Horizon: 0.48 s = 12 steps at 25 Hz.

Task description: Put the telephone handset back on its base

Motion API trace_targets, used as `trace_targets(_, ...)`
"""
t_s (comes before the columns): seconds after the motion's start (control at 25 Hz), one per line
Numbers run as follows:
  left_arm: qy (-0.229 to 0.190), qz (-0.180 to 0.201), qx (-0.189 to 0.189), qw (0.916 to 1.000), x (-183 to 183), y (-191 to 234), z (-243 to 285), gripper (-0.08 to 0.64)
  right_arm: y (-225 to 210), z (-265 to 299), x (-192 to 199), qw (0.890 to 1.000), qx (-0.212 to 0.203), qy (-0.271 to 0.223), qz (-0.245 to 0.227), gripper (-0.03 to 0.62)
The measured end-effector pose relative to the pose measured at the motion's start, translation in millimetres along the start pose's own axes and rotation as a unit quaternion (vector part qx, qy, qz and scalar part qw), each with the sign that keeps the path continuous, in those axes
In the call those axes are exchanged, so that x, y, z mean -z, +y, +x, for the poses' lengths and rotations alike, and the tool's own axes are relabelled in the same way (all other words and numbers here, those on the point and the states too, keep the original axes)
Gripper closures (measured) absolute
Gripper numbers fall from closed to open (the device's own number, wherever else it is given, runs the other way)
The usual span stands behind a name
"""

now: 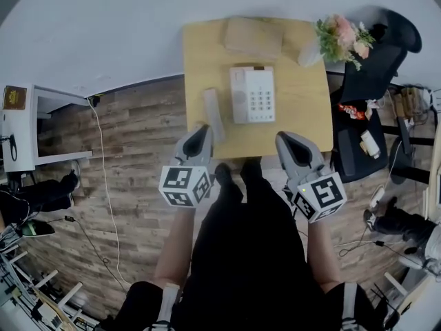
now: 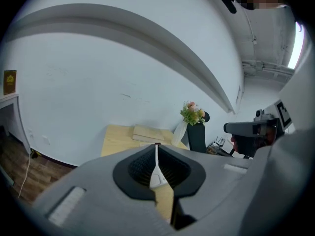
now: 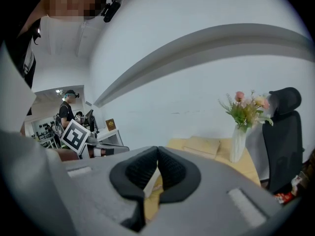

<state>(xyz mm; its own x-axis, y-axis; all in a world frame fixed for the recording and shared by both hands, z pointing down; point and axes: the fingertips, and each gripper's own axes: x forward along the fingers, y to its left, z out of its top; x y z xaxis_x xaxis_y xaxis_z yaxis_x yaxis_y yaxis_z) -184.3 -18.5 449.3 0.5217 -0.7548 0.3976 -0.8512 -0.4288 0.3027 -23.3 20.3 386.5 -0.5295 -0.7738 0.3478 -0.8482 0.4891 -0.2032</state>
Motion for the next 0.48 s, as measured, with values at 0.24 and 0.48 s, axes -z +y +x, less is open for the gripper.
trace_targets(0.24,0.028,-0.011,-0.028,0.9992,17.9,7.6,26.8,0.548,-24.0,18.4,0.5,0.999,-0.030,0.017,0.000,0.589)
trace_targets(0.48,0.044,-0.027,-0.055,0.9971,31.0,17.1,46.5,0.546,-35.5,40.9,-0.8,0.997,-0.070,0.035,-0.008,0.588)
